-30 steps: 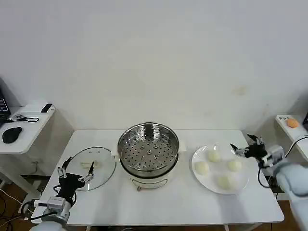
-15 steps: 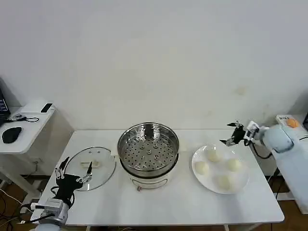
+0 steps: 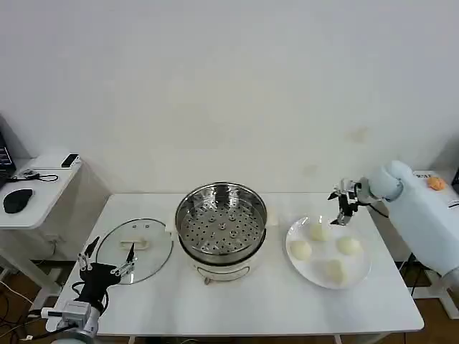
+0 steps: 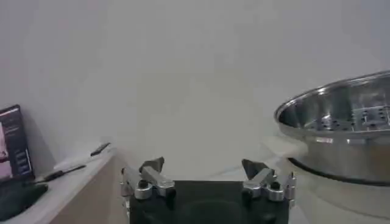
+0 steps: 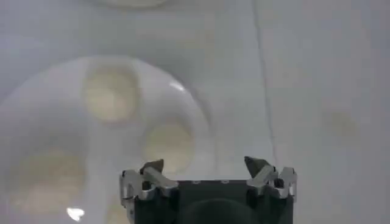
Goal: Take steamed baozi put them in steamer then cover it.
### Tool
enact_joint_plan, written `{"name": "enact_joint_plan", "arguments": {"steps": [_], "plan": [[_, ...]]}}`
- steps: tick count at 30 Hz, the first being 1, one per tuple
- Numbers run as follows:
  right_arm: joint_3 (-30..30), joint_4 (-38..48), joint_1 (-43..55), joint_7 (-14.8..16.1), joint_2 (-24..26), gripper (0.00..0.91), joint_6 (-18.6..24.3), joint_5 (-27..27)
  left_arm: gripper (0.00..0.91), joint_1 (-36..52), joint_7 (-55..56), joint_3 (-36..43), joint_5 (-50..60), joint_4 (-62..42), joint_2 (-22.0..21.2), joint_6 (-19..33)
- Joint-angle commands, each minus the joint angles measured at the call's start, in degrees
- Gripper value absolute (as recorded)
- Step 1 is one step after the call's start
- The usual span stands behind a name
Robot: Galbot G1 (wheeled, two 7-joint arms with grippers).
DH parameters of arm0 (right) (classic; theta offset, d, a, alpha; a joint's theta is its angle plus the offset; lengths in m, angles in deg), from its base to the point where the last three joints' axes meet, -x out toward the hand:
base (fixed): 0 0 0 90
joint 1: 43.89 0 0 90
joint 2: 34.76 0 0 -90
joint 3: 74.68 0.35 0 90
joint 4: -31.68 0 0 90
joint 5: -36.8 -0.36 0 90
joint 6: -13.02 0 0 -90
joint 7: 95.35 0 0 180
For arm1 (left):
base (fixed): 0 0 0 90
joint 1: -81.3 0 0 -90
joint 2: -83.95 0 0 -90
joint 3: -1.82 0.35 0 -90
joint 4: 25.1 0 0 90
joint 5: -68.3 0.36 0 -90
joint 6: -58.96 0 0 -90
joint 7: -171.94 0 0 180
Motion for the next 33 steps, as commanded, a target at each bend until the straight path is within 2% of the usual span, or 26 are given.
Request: {"name": "enact_joint_plan", "arguments": {"steps": [1, 9, 14, 33], "plan": [[-2.0, 5.6, 0.8, 1.1, -3.7, 0.907, 2.8, 5.0, 0.907, -0.3, 0.0, -0.1, 0.0, 0.2, -0.2, 0.0], [0.6, 7.0, -1.5, 0.1, -6.2, 0.907, 3.0, 7.1, 0.907, -0.8, 0.1, -0.3, 0.1, -0.3, -0.1, 0.1], [1.4, 8.2, -2.4, -2.4, -7.7, 0.907, 3.2, 7.6, 0.907, -0.8, 0.1, -0.2, 0.1, -0.7, -0.2, 0.2], [1.7, 10.9, -3.3, -4.4, -10.0, 0.907, 3.3, 9.9, 0.907, -0.1, 0.0, 0.5, 0.1, -3.1, 0.2, 0.6]]}}
